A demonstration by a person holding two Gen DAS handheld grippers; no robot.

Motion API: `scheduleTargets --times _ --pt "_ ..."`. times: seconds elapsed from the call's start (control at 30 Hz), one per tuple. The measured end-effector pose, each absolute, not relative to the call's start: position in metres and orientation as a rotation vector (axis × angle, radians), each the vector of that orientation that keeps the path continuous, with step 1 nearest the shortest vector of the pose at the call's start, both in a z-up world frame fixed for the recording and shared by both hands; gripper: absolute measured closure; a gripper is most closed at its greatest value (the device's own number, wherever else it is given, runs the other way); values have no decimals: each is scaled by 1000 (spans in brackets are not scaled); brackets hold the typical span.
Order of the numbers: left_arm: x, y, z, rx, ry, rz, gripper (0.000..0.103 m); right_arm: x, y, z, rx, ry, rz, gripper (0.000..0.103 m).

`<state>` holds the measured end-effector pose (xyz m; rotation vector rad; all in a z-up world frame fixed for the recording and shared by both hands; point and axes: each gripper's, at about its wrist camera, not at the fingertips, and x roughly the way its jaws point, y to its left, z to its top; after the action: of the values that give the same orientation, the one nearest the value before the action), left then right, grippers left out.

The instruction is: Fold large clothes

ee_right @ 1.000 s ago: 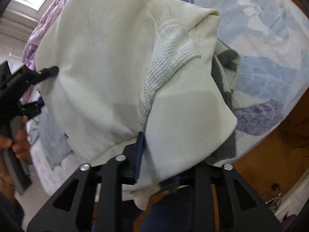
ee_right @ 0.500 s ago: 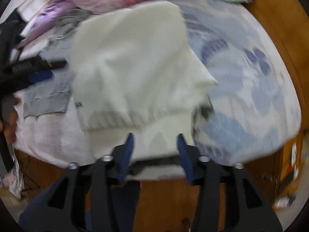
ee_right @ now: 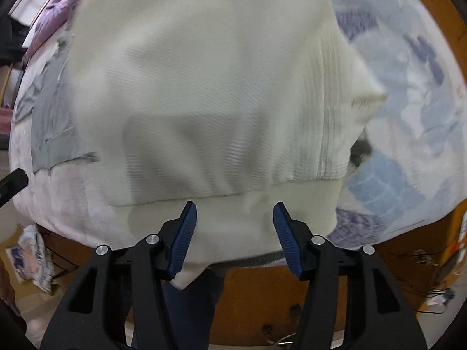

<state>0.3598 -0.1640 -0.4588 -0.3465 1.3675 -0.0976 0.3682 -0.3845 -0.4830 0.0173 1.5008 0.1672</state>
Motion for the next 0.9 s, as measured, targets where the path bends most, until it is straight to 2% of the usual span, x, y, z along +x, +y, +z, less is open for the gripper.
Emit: scheduleTargets --times 0.13,0.23,0.33,0.4,0.5,0.57,0.73,0.9 --pt "352 -151 -436 -345 1342 -120 13 361 -336 -434 -49 1418 169 41" --pt "346 -132 -415 -322 1315 -140 12 356 -299 -395 -81 1339 165 31" --pt "339 -106 -394 -317 1265 -165 9 345 -271 -370 -130 1284 126 29" --pt "331 -82 -378 -322 1236 -193 8 336 -253 -354 -142 1254 90 20" --pt "312 -35 -347 -320 1191 -266 5 316 -215 -330 -129 1208 43 16" --pt "296 -6 -322 -272 1156 -288 5 291 -183 -307 -116 1171 -1 9" --pt "252 56 -256 -145 1024 -322 5 239 -117 -247 -64 1090 -98 9" --pt "216 108 -207 -130 952 -289 5 204 -69 -194 -79 1047 -113 9"
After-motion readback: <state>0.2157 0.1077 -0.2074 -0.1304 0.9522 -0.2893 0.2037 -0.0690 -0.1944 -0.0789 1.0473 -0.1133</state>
